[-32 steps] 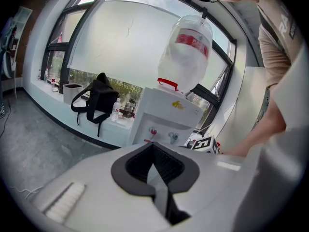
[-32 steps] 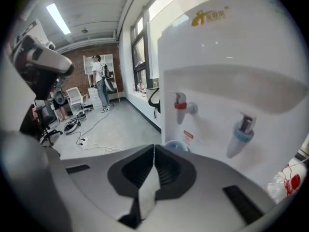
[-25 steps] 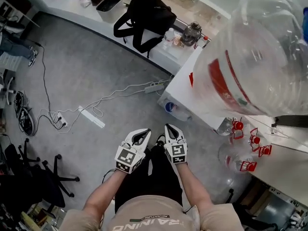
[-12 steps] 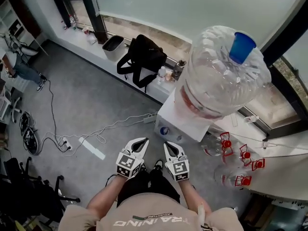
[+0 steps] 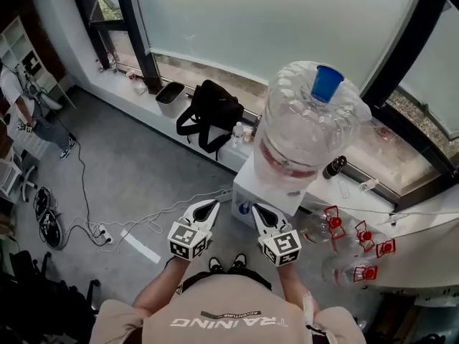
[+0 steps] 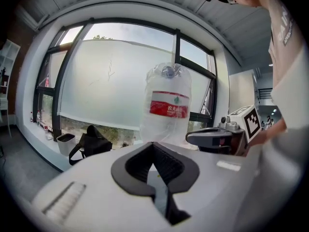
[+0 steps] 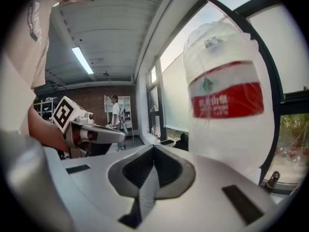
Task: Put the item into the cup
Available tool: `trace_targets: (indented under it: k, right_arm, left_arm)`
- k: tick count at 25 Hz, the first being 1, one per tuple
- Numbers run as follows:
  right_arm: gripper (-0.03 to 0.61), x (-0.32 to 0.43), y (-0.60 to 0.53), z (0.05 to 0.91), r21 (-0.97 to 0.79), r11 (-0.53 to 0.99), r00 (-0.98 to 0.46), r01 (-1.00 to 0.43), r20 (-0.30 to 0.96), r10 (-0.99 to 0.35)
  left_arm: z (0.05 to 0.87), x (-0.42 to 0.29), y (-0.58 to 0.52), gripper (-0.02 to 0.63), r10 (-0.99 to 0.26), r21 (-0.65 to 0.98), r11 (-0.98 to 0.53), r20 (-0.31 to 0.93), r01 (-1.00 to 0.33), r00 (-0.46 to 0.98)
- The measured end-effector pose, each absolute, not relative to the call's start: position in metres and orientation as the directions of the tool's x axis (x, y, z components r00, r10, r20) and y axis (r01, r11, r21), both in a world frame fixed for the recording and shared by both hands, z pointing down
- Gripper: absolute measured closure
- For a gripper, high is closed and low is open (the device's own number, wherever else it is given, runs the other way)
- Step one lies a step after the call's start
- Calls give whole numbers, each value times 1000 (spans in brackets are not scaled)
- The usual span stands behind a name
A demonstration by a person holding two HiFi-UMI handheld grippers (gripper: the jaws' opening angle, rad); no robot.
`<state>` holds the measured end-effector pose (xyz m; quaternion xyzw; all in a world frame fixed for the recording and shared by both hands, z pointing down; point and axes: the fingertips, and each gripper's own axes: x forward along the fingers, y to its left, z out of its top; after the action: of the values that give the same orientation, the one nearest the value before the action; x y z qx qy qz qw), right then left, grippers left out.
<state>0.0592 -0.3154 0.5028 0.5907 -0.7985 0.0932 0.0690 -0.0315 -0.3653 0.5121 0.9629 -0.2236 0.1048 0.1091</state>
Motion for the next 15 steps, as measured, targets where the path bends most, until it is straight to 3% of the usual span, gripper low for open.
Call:
trace_targets:
  k: [15]
  right_arm:
    - [568, 97, -332, 407, 49, 234, -231, -971, 62, -971]
  left_arm:
    - [407, -42, -416, 606, -508, -8, -861, 76, -509, 858]
